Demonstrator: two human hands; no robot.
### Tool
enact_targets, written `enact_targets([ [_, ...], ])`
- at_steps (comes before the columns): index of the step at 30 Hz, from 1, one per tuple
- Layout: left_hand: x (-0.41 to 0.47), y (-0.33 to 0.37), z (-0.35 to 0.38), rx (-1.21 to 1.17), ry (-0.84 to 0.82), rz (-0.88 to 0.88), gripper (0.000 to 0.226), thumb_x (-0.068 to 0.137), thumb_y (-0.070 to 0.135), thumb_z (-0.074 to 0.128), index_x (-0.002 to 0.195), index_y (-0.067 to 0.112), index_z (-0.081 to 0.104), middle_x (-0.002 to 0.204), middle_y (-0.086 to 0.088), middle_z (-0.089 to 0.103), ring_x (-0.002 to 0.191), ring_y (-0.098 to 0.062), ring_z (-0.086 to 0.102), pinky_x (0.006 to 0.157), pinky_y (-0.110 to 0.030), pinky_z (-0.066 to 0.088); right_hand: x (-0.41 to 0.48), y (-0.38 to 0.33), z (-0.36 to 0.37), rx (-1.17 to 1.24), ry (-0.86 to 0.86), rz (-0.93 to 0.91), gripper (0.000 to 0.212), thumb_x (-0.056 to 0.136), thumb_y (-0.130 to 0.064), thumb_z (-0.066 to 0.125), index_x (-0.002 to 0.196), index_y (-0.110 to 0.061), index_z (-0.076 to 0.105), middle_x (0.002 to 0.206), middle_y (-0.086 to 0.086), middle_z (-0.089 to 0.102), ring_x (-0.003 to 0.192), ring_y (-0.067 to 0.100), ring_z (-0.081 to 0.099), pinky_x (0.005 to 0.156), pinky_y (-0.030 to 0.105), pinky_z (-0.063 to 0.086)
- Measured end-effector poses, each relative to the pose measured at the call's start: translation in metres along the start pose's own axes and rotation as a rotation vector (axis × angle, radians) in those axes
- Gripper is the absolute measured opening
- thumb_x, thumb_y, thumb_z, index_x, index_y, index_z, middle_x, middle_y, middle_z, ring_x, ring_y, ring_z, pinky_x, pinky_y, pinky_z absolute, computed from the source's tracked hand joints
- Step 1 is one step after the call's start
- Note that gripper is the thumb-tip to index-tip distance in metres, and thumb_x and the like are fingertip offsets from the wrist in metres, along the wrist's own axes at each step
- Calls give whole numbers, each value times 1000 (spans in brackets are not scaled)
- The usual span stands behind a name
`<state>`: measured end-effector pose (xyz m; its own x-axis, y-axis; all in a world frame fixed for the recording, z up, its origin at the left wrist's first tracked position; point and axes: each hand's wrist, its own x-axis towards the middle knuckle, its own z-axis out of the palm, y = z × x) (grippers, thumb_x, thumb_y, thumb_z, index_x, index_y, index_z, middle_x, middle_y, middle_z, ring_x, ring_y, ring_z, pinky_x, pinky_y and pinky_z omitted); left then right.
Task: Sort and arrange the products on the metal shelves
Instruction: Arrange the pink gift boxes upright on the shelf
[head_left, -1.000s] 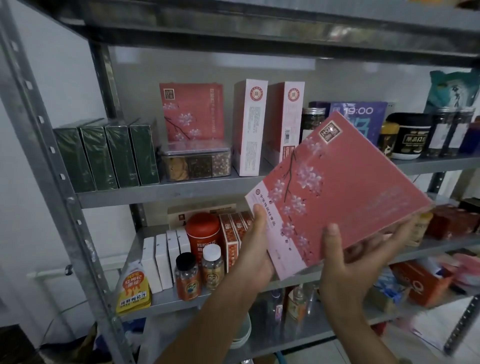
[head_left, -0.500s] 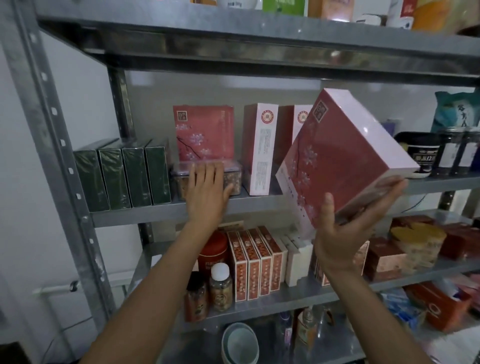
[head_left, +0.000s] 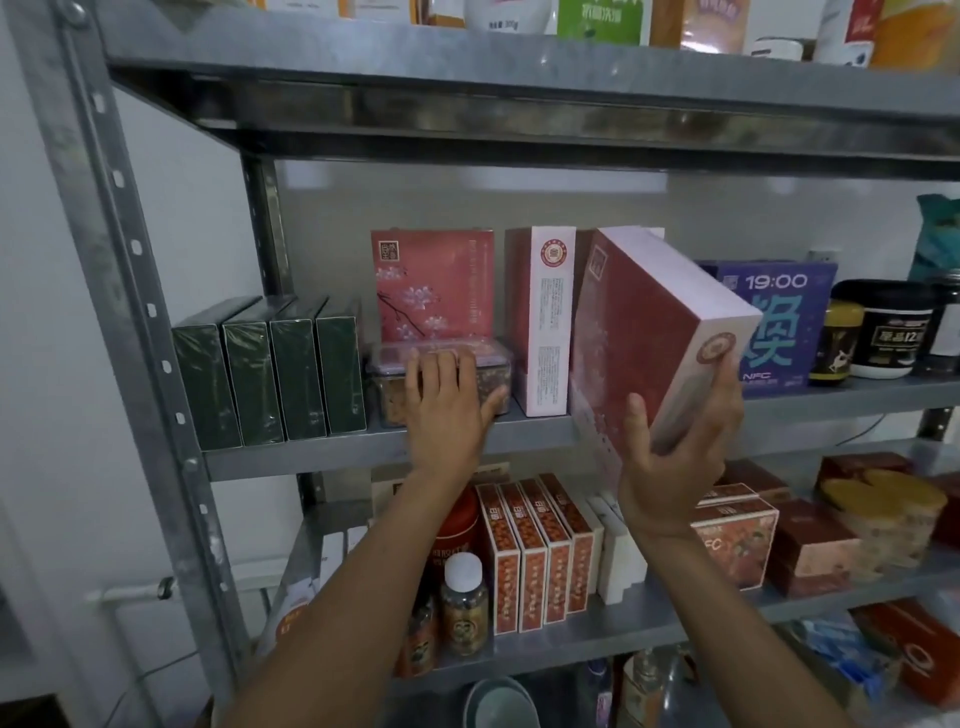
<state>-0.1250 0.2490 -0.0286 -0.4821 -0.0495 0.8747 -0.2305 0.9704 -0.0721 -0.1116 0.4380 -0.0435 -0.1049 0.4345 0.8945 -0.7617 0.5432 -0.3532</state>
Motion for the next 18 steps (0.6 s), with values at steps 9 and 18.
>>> enact_targets([
  [9, 0, 2, 9, 14, 100, -7, 56, 91, 53, 57, 117, 4, 63, 106, -15, 64, 105, -32, 60, 110, -44, 34, 44, -2, 47, -107, -192, 6, 58, 101, -57, 25, 150, -28, 14, 151, -5, 14, 138, 19, 32, 96, 47, 50],
  [18, 0, 1, 20, -4, 171, 4, 54, 97, 48, 39, 120, 3, 60, 110, -17, 63, 110, -34, 55, 114, -45, 19, 40, 34, 92, -256, -282, -180, 63, 102, -53, 20, 149, -11, 20, 153, 2, 11, 144, 28, 11, 120, 46, -3],
])
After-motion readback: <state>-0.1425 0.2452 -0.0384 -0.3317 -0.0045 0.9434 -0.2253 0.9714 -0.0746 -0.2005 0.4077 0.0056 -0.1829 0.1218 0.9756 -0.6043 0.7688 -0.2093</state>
